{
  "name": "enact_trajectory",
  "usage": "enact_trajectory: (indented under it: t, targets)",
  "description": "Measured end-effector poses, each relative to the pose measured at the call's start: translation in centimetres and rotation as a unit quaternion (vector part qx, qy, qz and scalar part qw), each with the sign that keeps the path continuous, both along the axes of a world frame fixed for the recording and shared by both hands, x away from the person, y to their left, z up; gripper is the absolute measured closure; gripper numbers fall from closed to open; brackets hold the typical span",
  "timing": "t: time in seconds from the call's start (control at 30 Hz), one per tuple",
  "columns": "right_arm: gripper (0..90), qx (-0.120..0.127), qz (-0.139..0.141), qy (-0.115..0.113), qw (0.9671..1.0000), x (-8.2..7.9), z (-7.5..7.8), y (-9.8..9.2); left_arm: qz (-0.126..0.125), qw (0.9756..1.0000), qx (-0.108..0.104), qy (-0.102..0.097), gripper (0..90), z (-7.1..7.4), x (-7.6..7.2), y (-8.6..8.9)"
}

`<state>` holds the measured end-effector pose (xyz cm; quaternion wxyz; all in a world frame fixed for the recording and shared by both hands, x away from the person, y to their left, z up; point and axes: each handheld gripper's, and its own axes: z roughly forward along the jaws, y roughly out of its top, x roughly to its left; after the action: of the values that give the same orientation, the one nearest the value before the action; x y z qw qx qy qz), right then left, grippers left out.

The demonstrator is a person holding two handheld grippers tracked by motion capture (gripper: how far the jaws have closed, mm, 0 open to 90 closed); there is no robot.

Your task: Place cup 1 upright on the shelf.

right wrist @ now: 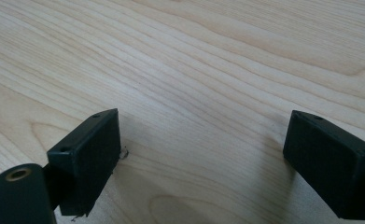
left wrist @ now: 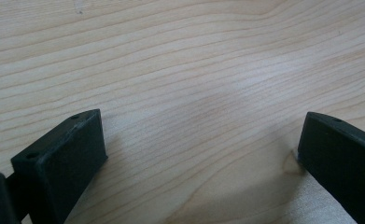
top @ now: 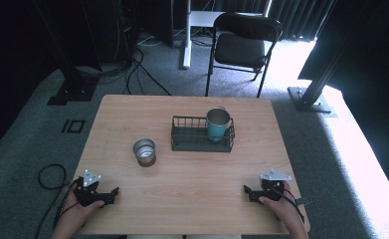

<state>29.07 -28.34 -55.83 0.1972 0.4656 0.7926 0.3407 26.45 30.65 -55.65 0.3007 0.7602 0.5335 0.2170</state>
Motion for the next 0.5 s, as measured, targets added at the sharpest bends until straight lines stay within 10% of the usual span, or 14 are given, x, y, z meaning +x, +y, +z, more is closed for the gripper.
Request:
enact_trajectory:
  t: [0.5]
  targets:
    - [10.7, 0.0, 0.0, 0.0, 1.0, 0.01, 0.01, -0.01, 0.0, 1.0, -0.001, 0.0, 1.8, 0.0, -0.3, -0.09]
